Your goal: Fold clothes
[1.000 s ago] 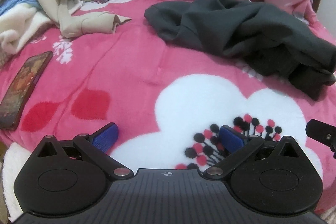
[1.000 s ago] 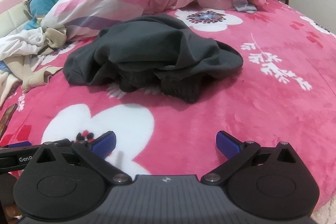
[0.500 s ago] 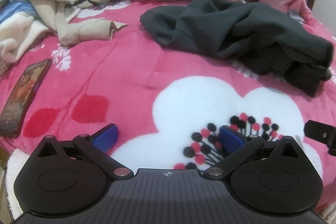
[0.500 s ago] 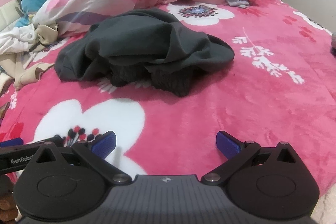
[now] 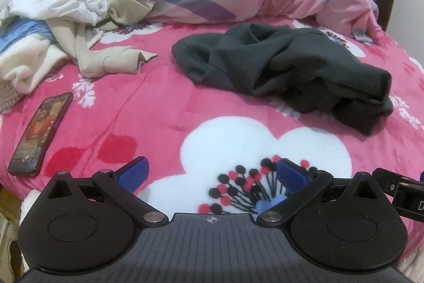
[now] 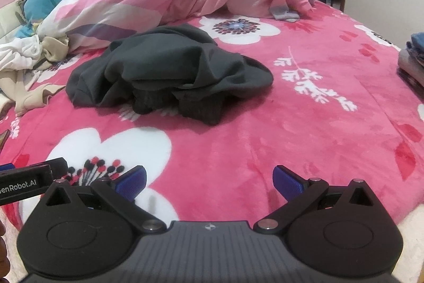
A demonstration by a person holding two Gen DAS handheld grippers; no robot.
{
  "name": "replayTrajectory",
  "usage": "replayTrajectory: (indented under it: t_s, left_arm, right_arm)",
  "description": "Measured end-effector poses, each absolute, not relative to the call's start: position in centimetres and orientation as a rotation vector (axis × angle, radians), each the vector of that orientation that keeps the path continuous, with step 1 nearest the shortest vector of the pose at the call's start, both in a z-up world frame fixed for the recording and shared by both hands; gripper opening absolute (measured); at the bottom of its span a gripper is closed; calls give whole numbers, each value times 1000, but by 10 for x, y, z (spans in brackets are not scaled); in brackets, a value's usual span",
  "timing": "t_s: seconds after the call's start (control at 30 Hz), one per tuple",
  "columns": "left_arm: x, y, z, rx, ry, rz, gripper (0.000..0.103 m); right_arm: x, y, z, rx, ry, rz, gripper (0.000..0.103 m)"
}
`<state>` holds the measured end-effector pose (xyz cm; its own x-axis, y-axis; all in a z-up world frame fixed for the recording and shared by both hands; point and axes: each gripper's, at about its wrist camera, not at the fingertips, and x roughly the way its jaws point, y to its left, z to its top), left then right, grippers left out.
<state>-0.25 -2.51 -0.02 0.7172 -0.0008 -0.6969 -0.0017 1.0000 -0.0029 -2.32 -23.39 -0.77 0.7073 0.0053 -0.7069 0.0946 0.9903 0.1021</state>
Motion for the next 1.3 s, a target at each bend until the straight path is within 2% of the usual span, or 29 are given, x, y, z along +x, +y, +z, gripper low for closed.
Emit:
replayTrajectory:
  t_s: [1.3]
  left_arm:
    - [-5,-14,-5,-14,789,14,103]
  right_arm:
    - [-30,-199,-6,134,794,-98,103]
